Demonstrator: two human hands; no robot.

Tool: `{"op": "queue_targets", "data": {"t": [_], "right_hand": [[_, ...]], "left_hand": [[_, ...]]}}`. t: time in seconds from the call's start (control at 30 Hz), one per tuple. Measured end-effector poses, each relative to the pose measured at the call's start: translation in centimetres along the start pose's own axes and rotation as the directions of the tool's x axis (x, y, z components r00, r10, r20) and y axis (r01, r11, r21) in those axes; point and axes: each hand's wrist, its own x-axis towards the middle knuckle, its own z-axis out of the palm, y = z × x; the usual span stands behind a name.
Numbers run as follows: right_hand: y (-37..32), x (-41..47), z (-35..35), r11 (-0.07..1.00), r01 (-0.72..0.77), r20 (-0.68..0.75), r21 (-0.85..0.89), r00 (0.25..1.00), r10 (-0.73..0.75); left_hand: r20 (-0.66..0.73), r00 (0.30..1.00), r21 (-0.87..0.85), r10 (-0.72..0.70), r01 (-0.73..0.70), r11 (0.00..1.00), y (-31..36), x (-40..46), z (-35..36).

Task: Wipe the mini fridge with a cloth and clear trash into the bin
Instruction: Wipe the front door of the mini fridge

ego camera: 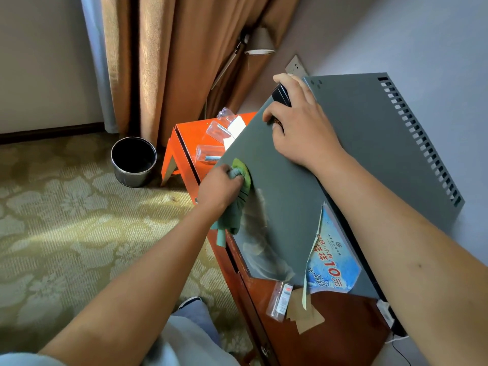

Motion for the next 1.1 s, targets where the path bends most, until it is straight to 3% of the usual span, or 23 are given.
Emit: {"op": "queue_targets", "data": {"t": [0.17,0.3,0.4,0.53,0.67,0.8,0.97,1.1], "right_hand": [[0.0,0.1,0.0,1.0,-0.003,0.002,0.007,1.0,0.003],[-0.1,0.0,-0.1,1.0,-0.004,0.002,0.004,1.0,0.004],[0.0,0.0,0.0,1.0,-0.004,0.004,-0.008,1.0,0.004],[0.1,0.0,0.3,0.999,0.01,-0.006,-0.039,1.0,-0.01],[0.1,-0.1,0.2,0.998,0.01,-0.005,-0.059,1.0,-0.011],[-0.2,-0.3,0.1,0.998,-0.001,-0.017,-0.06,1.0,0.0],[-0.9,-1.6,-0.4,0.999,-0.034,0.0,-0.042,0.999,0.034],[-3.3,-4.6,-0.1,0.98,0.0,-0.079,-0.197,0.997,-0.016]], "left_hand": [[0.105,0.993,0.018,0.055,-0.057,0.998,1.0,-1.7,0.2],[0.079,0.991,-0.049,0.107,-0.103,0.993,2.1,-0.7,-1.5],[0.068,0.997,-0.005,0.042,-0.042,0.999,0.7,-0.6,-0.7],[0.182,0.983,0.022,0.012,-0.016,1.0,0.1,-2.2,1.1],[0.138,0.989,-0.008,0.058,-0.058,0.998,1.8,-2.0,-0.2],[0.1,0.995,-0.067,0.017,-0.01,0.998,1.4,-2.1,-0.3],[0.163,0.986,-0.065,0.026,-0.016,0.998,1.2,-3.9,0.6],[0.116,0.991,-0.159,0.067,-0.048,0.986,2.2,-4.2,0.2]]}}
